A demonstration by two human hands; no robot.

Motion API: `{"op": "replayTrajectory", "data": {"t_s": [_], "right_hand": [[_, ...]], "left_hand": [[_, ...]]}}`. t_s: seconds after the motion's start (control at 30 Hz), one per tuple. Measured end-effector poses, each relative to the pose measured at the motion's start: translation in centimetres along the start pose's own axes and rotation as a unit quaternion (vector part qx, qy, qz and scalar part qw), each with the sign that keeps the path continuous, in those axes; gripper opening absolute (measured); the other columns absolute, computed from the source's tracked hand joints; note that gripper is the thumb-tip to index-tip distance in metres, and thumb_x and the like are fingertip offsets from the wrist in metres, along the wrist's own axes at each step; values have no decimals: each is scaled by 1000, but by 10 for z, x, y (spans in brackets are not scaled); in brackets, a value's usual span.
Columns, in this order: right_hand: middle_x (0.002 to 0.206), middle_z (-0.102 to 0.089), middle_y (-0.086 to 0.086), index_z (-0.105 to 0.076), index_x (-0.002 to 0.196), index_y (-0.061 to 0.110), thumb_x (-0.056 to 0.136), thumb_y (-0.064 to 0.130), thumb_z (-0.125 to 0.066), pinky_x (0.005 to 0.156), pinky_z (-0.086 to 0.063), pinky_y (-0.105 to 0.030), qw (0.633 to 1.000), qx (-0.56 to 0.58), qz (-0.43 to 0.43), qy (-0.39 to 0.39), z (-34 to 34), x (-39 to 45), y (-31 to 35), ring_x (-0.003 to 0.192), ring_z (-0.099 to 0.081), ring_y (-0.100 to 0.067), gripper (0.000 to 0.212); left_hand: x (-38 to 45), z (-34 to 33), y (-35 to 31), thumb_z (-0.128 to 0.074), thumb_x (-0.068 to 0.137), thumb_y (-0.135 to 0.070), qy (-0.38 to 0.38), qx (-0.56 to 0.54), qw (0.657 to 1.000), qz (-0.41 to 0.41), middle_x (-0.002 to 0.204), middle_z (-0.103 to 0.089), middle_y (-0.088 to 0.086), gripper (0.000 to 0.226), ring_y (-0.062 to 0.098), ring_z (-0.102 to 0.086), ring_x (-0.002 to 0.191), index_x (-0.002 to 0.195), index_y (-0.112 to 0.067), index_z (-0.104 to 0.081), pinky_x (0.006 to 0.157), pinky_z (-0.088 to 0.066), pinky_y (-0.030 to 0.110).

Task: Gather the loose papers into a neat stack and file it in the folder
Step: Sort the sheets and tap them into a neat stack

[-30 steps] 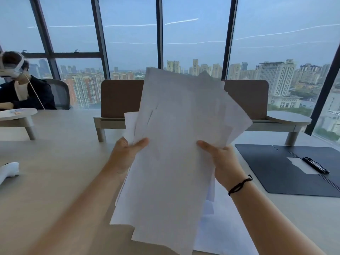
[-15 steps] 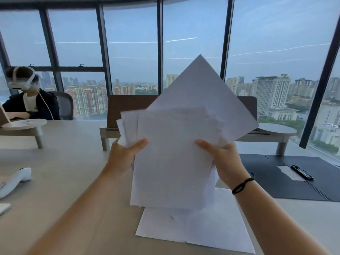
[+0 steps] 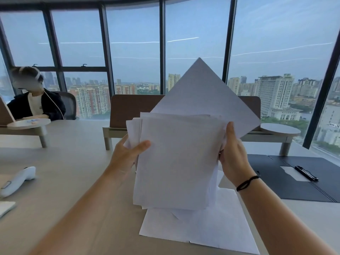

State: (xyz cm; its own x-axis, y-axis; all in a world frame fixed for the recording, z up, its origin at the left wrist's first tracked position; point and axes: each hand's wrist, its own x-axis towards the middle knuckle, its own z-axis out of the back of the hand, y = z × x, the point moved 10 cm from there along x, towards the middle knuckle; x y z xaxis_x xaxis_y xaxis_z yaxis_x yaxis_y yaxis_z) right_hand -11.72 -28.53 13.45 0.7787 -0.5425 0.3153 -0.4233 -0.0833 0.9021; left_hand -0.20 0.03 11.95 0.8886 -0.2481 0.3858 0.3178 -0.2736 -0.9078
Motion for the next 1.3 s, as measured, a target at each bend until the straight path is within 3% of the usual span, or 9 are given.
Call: {"op": "replayTrajectory", "data": {"t_s": [0.07,0.17,0.27,0.37,0.57,0.7,0.9,1.07,1.3], "right_hand": [[52,-57,12,-75,75,23,95,66,-38,58,-42,-23,1000,-15,21,-1,-1,7,13,50,-53,-5,60],[49,-56,13,-65,76,12,100,58,-39,43,-39,-15,998,-28,54,10,-6,16,34,42,-50,1,58],[75,-52,-11,-62,85,5,74,81,-56,65,-42,-32,993,-66,89,43,-12,19,40,65,-51,-21,78],[89,-61,-11,-65,97,-6,91,67,-50,78,-47,-38,994,-66,71,45,-12,16,26,82,-57,-24,75],[114,-74,13,-74,108,42,83,84,-37,104,-51,-44,999,-13,-26,24,-13,-2,-18,109,-69,-13,62],[119,-72,-17,-75,107,17,62,88,-62,102,-52,-52,996,-50,-10,77,-6,-16,-39,116,-66,-34,85],[98,-80,-4,-74,105,15,78,21,-85,81,-63,-45,978,-170,31,117,-12,-15,-29,91,-77,-22,30],[102,-76,4,-64,111,19,66,39,-92,71,-63,-32,978,-183,75,64,-14,2,-2,88,-75,-10,56],[106,-76,0,-58,118,15,72,32,-86,70,-60,-26,996,-66,32,46,6,-22,-50,95,-75,-16,57]], "left_hand": [[-2,-3,13,-94,43,-56,6,-16,1000,17,111,-77,7,85,29,-74,100,117,-21,-69,82,-60,48],[-9,-3,38,-94,41,-59,19,-31,998,47,112,-77,12,93,31,-75,100,119,-15,-68,77,-62,41],[-14,8,55,-96,39,-57,2,-36,997,67,112,-75,18,100,40,-73,101,124,-13,-63,82,-60,49],[-13,10,49,-95,50,-48,-3,16,999,50,103,-78,13,87,40,-74,94,122,-16,-61,85,-59,54],[0,-6,24,-82,79,-21,-12,114,993,-12,88,-80,-11,16,15,-77,82,93,-24,-76,66,-60,26],[-1,-4,27,-76,86,-27,-47,98,994,-18,92,-80,-7,10,16,-76,86,96,-24,-75,80,-62,39],[4,-1,-2,-70,90,-33,-135,31,988,-71,92,-74,6,12,22,-69,86,89,-22,-74,83,-58,50],[7,-20,-47,-58,98,-38,-99,70,981,-149,102,-76,3,13,16,-72,95,98,-32,-69,81,-59,38],[-11,-18,32,-72,84,-45,-43,86,995,-21,94,-80,-5,22,22,-75,94,97,-27,-74,79,-61,38]]}}
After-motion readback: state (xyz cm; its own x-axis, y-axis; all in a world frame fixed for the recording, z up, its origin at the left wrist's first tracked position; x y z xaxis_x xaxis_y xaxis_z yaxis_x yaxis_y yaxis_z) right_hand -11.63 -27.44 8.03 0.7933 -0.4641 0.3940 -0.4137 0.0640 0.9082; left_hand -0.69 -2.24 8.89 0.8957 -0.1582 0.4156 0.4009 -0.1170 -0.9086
